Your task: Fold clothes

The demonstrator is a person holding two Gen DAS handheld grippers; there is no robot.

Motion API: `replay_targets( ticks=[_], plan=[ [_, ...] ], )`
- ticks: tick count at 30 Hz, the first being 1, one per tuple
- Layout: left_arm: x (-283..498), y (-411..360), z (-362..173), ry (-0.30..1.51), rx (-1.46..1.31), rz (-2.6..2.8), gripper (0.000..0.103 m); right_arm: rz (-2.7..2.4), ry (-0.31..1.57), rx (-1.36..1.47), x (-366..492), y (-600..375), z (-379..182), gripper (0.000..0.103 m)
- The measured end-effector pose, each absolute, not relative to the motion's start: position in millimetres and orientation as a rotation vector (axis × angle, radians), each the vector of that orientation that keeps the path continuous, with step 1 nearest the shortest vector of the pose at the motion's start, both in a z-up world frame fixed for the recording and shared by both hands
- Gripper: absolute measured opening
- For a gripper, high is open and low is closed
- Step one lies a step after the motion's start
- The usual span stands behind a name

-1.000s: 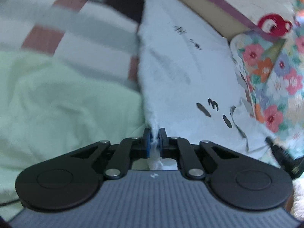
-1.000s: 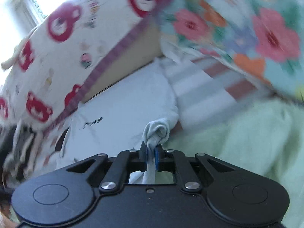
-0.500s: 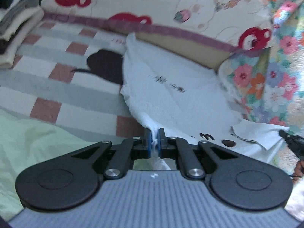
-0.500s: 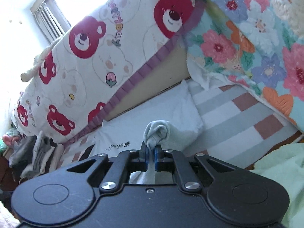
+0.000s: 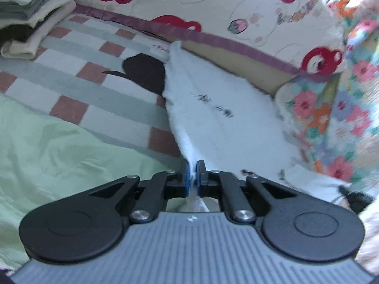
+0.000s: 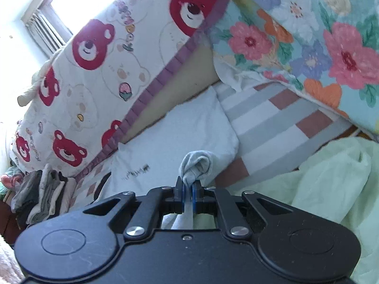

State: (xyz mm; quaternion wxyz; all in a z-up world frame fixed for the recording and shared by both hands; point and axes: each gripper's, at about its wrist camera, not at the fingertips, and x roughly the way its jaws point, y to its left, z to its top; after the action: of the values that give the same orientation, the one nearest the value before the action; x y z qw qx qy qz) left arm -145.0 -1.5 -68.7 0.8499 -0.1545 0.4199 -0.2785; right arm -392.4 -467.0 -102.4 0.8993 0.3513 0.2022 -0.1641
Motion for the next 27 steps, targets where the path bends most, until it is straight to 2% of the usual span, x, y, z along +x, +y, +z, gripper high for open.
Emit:
replay_targets(
  ticks=[7, 12, 22, 27],
  plan=[
    [-174.6, 23.6, -54.9, 0.892, -0.377, -0.569, 0.004, -0.373, 0.435, 0.815, -426.0, -454.5, -96.6, 0.007],
    [-181.1, 38.0, -67.4, 0.971, -0.422, -0.509, 0.004, -0.414, 0.518, 0.843, -437.3, -455.6, -102.5, 0.007],
    [-94.9, -15.9, -47.8, 0.876, -0.266, -0.553, 0.005, -0.29, 0.5, 0.602, -326.8, -501.8, -68.7, 0.007],
    [-31.2, -57.1, -54.9, 0.848, -0.15, -0.53, 0.005, -0.257, 0.531, 0.584, -260.4, -541.6, -74.9, 0.007]
  ],
)
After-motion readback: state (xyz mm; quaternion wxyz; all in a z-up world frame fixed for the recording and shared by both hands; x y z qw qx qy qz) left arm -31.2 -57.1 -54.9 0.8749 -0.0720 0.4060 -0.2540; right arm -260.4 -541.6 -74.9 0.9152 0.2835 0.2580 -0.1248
